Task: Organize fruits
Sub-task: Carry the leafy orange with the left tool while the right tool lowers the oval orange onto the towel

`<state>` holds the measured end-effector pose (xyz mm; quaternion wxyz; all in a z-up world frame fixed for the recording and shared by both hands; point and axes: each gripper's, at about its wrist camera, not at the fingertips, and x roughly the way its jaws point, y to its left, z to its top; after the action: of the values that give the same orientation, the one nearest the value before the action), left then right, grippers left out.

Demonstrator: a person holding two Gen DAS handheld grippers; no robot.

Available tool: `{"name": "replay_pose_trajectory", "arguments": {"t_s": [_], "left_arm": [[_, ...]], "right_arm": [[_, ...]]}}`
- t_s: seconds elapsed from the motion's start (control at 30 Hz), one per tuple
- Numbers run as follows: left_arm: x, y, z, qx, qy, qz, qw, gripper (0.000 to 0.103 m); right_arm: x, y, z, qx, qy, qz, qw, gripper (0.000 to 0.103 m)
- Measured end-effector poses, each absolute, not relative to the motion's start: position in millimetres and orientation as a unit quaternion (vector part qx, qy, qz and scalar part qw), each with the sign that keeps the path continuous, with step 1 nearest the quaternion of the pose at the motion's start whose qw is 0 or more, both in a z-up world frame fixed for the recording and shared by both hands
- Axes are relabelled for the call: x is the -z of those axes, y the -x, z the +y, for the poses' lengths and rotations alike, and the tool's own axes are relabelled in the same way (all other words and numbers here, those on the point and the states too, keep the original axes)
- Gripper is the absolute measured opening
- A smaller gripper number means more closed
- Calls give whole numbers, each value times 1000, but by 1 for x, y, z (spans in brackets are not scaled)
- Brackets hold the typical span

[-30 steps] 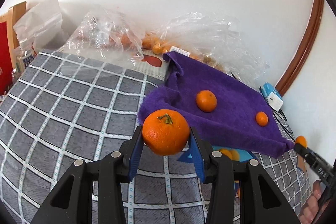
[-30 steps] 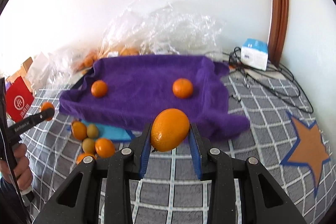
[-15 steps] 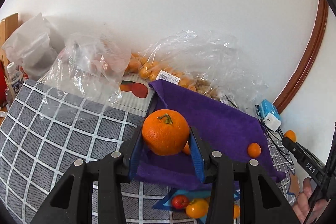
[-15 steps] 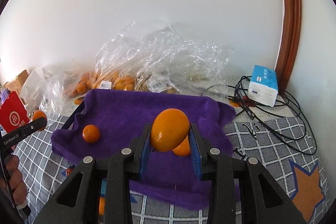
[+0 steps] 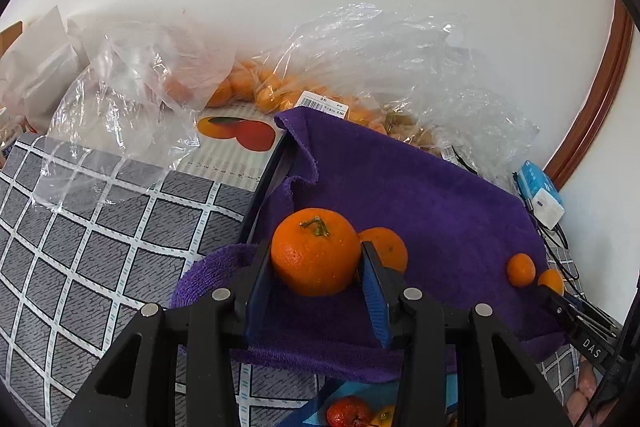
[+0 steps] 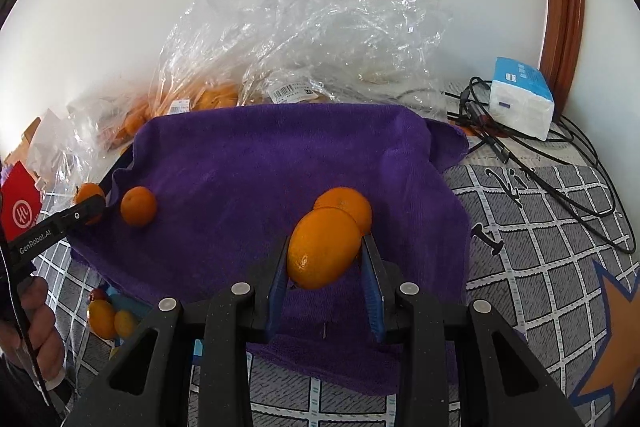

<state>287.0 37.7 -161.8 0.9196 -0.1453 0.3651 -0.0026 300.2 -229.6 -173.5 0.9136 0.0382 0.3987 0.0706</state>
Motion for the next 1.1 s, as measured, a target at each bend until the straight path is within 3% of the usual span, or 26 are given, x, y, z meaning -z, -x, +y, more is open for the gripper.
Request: {"name": "replay_pose_trajectory", "arguments": {"t_s": [0.73, 1.1], "left_arm": [[171, -293, 18, -14, 77, 364, 928, 40], [170, -293, 17, -13, 75, 363, 929, 41]], "right_arm": [[190, -304, -216, -58, 13, 421, 905, 34], [178, -294, -212, -65, 21, 389, 919, 37]]}}
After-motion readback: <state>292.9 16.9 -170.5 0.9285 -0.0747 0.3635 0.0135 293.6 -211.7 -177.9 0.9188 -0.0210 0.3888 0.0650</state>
